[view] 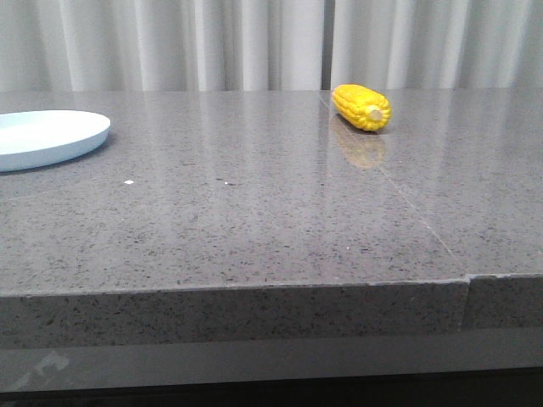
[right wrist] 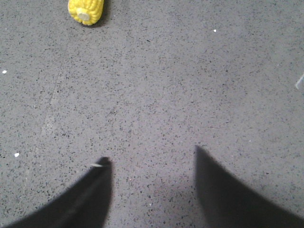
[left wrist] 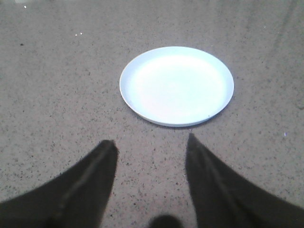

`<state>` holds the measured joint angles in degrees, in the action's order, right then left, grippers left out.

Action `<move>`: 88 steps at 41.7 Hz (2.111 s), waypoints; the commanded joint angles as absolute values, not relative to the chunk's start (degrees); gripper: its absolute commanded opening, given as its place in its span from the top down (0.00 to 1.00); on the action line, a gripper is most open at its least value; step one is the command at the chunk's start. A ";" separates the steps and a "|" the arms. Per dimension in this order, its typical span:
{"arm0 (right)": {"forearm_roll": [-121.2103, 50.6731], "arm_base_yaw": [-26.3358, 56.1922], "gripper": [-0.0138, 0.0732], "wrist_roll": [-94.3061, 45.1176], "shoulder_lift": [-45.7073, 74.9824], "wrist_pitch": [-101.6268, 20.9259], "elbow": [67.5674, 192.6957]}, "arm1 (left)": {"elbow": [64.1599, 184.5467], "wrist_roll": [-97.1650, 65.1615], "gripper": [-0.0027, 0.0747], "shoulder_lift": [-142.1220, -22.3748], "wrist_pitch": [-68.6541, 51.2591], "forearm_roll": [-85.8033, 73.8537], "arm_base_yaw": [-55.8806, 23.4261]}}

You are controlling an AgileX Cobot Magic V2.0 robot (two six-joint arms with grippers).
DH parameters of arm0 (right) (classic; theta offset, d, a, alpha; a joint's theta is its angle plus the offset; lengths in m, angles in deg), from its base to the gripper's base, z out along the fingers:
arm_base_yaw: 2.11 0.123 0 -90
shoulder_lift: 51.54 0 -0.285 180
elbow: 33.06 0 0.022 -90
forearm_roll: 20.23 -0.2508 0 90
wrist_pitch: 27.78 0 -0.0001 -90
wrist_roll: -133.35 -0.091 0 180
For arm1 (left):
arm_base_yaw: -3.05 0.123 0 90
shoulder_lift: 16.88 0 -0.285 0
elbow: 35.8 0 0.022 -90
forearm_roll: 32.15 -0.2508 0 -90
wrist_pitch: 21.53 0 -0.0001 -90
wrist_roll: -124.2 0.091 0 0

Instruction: Place corn on plate with both arms

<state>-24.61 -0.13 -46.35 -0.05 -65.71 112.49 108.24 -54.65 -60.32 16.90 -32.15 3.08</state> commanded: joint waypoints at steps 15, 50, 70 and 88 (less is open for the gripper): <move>-24.68 -0.48 0.13 -45.62 0.07 -61.91 114.48 | 116.50 -54.59 0.33 -72.02 20.64 -35.18 3.16; -24.68 -0.48 0.13 -45.62 0.07 -61.91 114.48 | 142.00 -35.95 0.33 -115.27 23.00 -7.79 17.35; -24.68 -0.48 0.13 -45.62 0.07 -61.91 114.48 | 151.58 -35.13 0.33 -126.40 24.93 -7.40 17.24; -24.68 -0.48 0.13 -45.62 0.07 -61.91 114.48 | 152.33 -35.13 0.66 -127.94 28.54 -8.32 17.15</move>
<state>-24.61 -0.13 -46.13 -0.05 -65.71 112.49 150.48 -35.12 -130.60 28.85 -9.30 17.21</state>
